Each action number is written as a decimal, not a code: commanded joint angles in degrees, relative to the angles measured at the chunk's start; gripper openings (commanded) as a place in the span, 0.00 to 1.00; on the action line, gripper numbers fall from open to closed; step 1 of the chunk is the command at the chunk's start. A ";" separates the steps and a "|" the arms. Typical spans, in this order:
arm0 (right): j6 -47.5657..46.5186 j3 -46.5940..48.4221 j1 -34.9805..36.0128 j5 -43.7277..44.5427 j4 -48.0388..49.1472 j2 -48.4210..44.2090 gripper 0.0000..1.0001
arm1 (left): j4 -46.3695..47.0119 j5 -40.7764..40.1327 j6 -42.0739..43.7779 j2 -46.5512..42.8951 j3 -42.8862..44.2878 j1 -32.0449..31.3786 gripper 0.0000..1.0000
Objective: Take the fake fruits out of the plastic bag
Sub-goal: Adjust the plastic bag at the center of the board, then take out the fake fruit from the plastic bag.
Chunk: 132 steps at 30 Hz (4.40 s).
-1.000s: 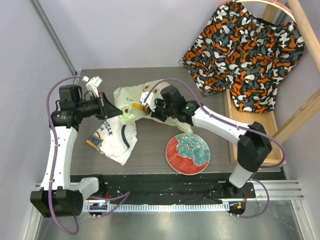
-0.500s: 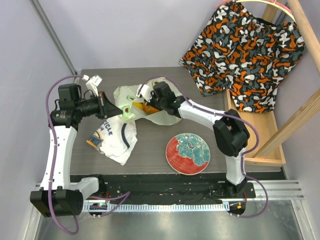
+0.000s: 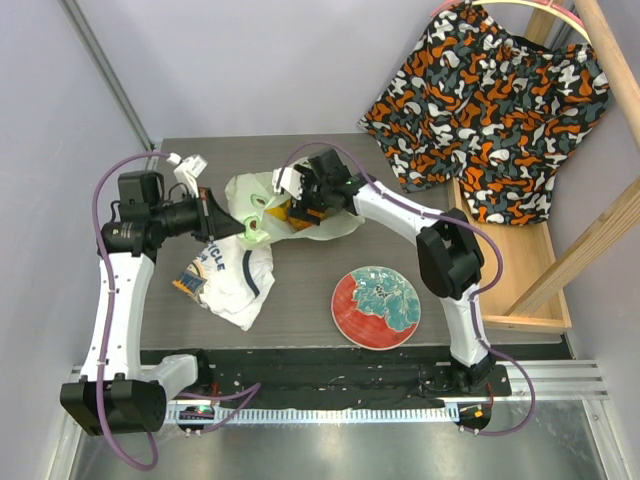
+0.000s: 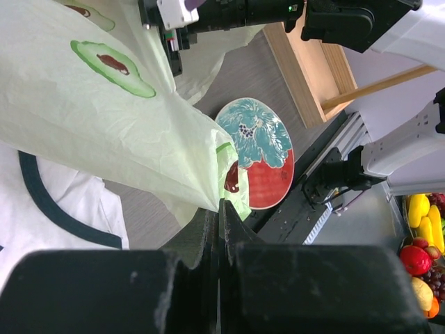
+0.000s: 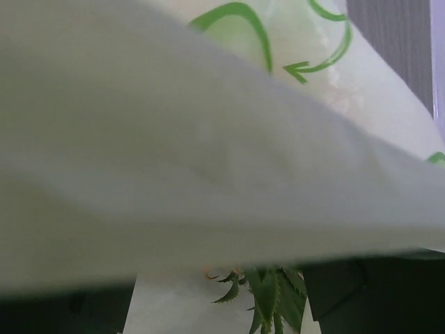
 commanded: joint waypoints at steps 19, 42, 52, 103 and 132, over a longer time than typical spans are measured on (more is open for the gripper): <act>-11.68 23.37 -0.21 -1.51 -20.73 13.57 0.35 | 1.83 2.49 0.78 2.65 -1.29 0.16 0.00; 2.30 1.84 1.55 -3.99 -17.04 -12.83 0.20 | 10.36 2.67 -5.72 6.43 -1.64 0.16 0.00; 4.06 3.06 1.29 17.63 -1.84 -0.19 0.20 | 6.76 5.30 -4.15 4.23 -1.21 0.16 0.00; 1.95 -12.40 2.87 9.84 -1.30 -19.04 0.43 | 8.42 1.26 -5.98 7.48 9.78 0.16 0.02; -23.80 -7.31 1.29 15.01 0.81 -6.41 0.48 | 7.02 1.88 -5.11 6.61 5.92 0.34 0.04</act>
